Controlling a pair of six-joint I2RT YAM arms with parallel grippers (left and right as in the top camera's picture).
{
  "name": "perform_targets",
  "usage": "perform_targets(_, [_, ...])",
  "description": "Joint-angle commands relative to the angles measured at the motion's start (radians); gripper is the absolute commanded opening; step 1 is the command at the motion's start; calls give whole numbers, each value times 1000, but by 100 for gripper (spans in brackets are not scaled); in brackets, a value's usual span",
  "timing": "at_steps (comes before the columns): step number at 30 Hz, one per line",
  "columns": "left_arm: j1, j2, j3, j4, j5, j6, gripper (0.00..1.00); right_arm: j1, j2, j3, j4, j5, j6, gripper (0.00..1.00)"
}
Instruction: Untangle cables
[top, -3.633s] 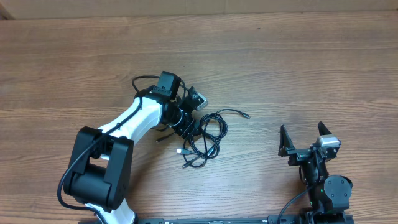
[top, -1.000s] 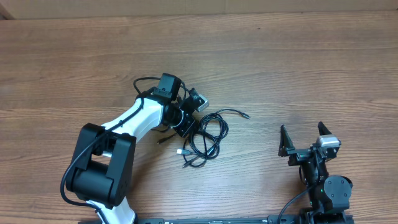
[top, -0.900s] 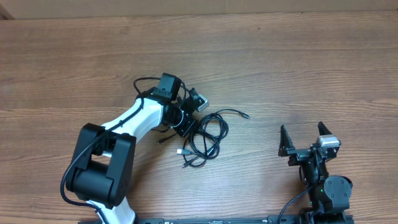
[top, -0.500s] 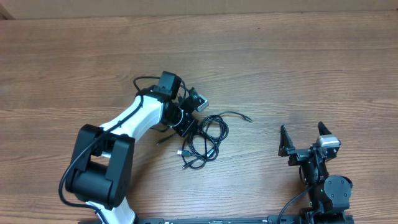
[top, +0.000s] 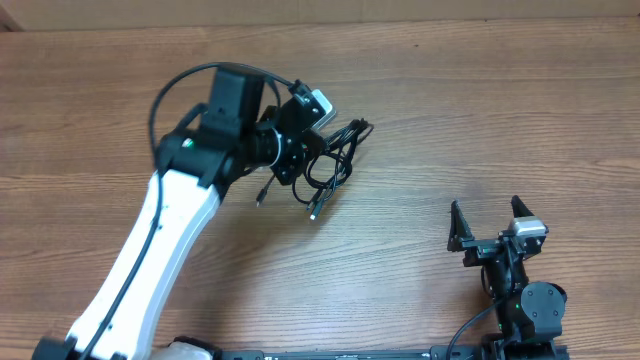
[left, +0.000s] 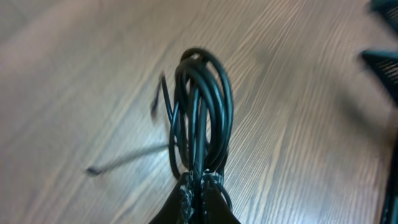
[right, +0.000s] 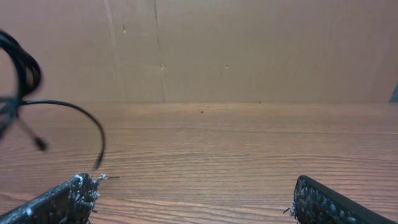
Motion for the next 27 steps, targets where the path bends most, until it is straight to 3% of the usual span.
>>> perform_targets(1, [-6,-91,27,-1,76,-4,4,-2,-10,-10,5,5,-4,100])
perform_targets(11, [-6,-194,27,-27,147,-4,4,-2,-10,-10,5,5,-4,100])
perform_targets(19, [-6,-196,27,-29,409,0,4,-2,-10,-10,9,-48,5,100])
perform_targets(20, [-6,-196,27,-29,431,5,4,-2,-10,-10,9,-55,31,100])
perform_targets(22, [-6,-196,27,-25,470,4,4,-2,-10,-10,20,-69,212,100])
perform_targets(27, [-6,-196,27,-19,469,5,4,-2,-10,-1,20,-272,503,100])
